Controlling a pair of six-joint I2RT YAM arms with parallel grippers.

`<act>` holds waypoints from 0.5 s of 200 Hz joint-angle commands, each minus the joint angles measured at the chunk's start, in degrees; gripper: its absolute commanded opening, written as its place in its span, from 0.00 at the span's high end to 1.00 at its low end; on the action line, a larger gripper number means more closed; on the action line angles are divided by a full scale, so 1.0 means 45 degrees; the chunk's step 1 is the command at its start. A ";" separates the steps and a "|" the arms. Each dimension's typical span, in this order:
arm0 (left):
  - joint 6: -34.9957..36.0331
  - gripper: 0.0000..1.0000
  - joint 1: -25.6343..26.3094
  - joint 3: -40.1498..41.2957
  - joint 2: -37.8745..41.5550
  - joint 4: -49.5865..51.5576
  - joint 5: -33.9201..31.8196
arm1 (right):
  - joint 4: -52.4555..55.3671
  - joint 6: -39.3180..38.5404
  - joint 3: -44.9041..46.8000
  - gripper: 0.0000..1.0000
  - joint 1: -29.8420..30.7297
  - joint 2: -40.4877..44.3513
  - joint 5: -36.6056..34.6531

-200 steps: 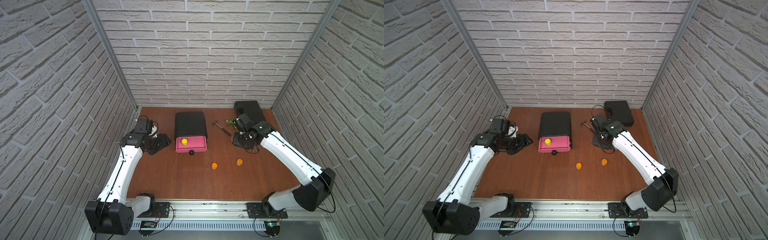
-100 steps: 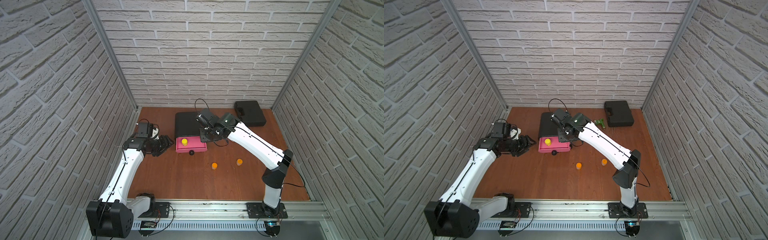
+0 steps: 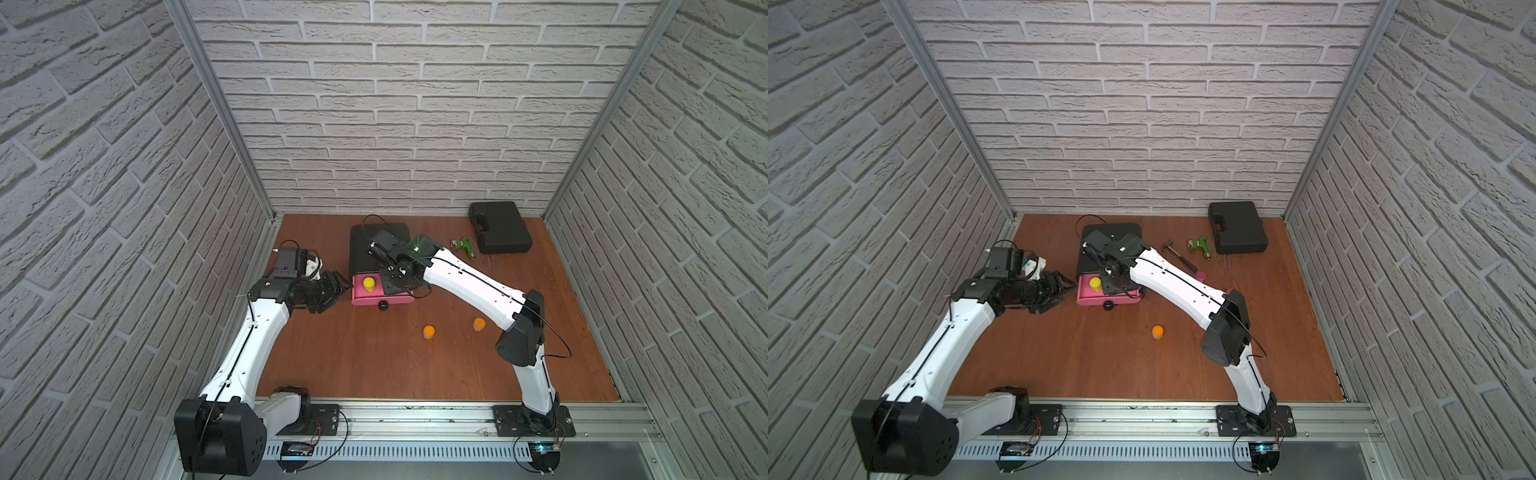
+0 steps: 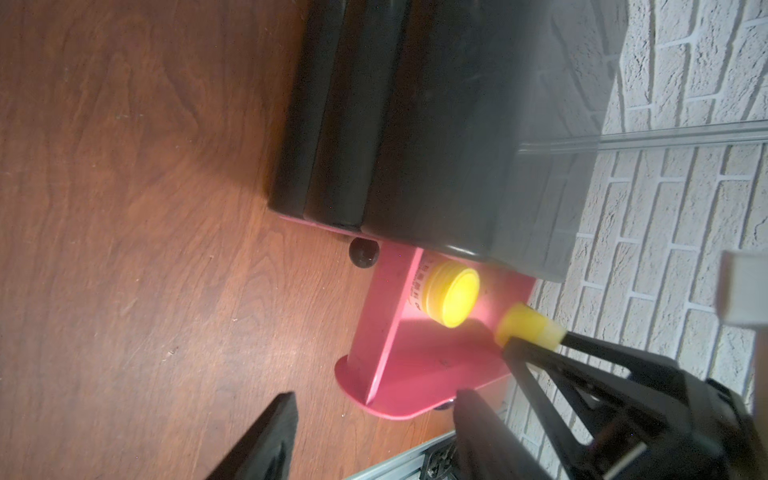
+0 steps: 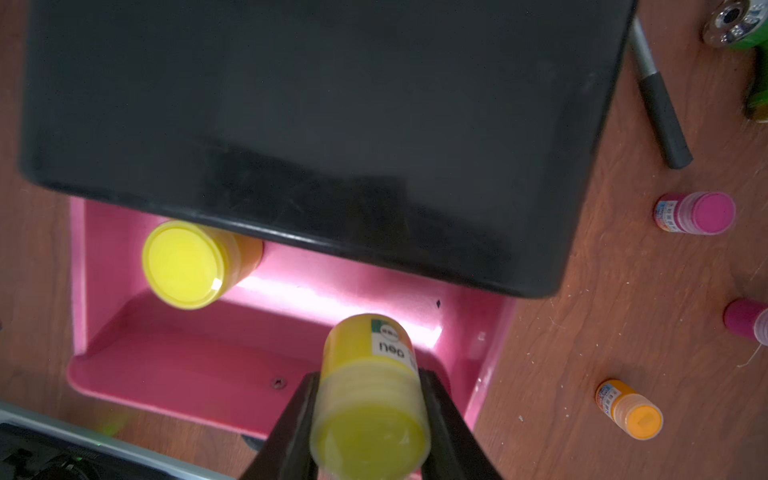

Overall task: Put the paint cans in the drawer according to color
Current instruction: Place the paint can in the drawer.

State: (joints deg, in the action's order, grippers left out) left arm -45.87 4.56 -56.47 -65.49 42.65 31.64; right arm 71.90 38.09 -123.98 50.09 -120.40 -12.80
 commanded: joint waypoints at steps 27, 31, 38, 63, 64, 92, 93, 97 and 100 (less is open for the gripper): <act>-0.0002 0.39 0.0022 0.0127 -0.0269 -0.0394 0.0482 | -0.0538 -0.0124 -0.0650 0.64 0.0042 -0.0519 -0.0044; -0.0001 0.39 0.0025 0.0126 -0.0286 -0.0361 0.0502 | -0.0514 -0.0104 -0.0668 0.63 0.0042 -0.0545 -0.0052; -0.0003 0.39 0.0040 0.0146 -0.0308 -0.0345 0.0510 | -0.0458 -0.0070 -0.0724 0.62 0.0042 -0.0566 -0.0083; -0.0042 0.39 0.0103 0.0151 -0.0396 -0.0233 0.0473 | -0.0321 0.0025 -0.0724 0.54 0.0023 -0.0524 -0.0154; -0.0042 0.39 0.0102 0.0158 -0.0392 -0.0227 0.0471 | -0.0317 0.0029 -0.0727 0.53 0.0023 -0.0517 -0.0149; -0.0041 0.41 0.0264 0.0156 -0.0455 -0.0099 0.0391 | -0.0264 0.0111 -0.0729 0.48 0.0032 -0.0265 0.0037; -0.0041 0.41 0.0260 0.0151 -0.0460 -0.0092 0.0391 | -0.0259 0.0111 -0.0729 0.48 0.0027 -0.0241 0.0054; -0.0059 0.41 0.0291 0.0132 -0.0453 -0.0067 0.0392 | -0.0257 0.0111 -0.0746 0.48 0.0028 -0.0199 0.0127; -0.0061 0.41 0.0305 0.0108 -0.0473 -0.0026 0.0404 | -0.0236 0.0111 -0.0763 0.48 0.0023 -0.0149 0.0202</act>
State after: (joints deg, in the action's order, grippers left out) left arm -46.19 5.28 -56.47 -67.26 42.33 32.93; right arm 70.94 38.15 -126.08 50.11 -123.02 -12.71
